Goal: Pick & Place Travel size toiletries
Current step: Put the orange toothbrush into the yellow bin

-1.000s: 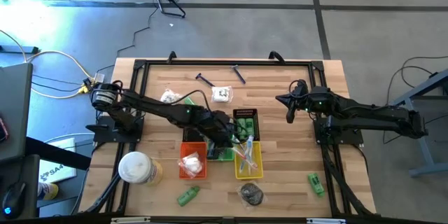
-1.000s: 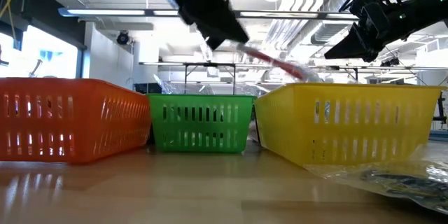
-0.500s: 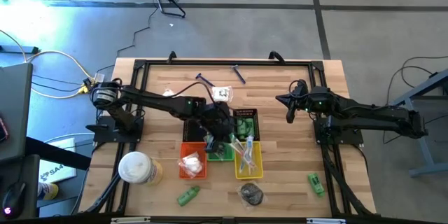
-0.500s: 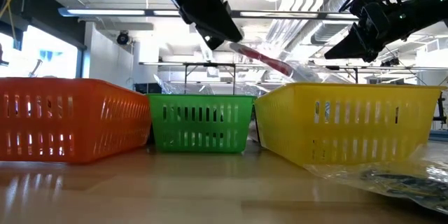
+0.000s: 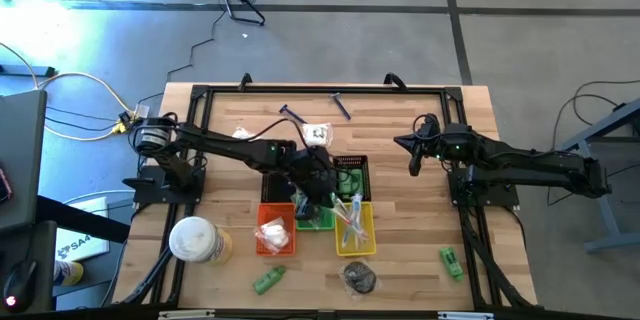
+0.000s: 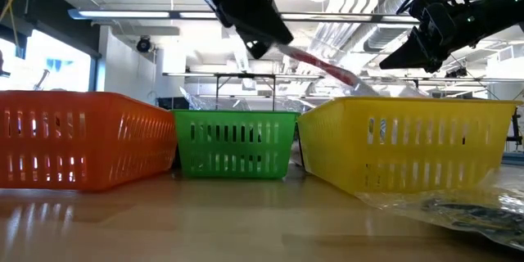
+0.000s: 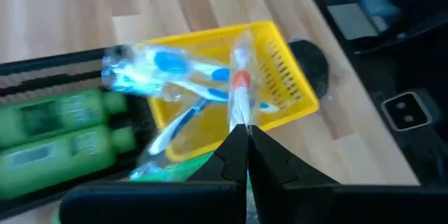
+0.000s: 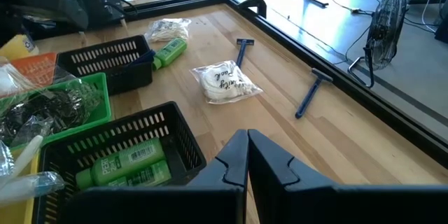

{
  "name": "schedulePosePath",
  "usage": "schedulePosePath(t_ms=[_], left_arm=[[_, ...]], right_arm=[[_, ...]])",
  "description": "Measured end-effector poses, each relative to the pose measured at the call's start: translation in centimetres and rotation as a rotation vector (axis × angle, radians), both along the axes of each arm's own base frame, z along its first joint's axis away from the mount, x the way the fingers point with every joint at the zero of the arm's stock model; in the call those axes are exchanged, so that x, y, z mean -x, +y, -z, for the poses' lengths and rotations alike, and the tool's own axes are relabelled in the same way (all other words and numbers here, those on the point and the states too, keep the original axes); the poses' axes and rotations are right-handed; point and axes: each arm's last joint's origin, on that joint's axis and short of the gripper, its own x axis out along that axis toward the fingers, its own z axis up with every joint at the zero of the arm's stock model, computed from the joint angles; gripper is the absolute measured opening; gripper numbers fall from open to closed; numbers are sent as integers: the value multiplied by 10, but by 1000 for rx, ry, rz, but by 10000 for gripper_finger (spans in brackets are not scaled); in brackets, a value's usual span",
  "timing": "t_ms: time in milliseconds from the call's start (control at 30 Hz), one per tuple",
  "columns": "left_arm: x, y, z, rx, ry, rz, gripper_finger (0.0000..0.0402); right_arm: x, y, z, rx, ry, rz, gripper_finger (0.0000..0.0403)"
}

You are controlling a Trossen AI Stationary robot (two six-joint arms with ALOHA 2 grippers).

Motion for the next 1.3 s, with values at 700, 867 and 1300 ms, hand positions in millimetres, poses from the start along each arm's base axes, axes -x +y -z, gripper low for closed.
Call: schedulePosePath(t_ms=[700, 867, 1300], left_arm=[[-5, -2, 13, 54, 48, 31, 0], [-7, -2, 17, 62, 49, 24, 0], [-13, -2, 22, 57, 25, 14, 10]], right_arm=[[0, 0, 0, 2, -2, 4, 2], [0, 0, 0, 2, -1, 4, 2], [0, 0, 0, 2, -1, 3, 2]])
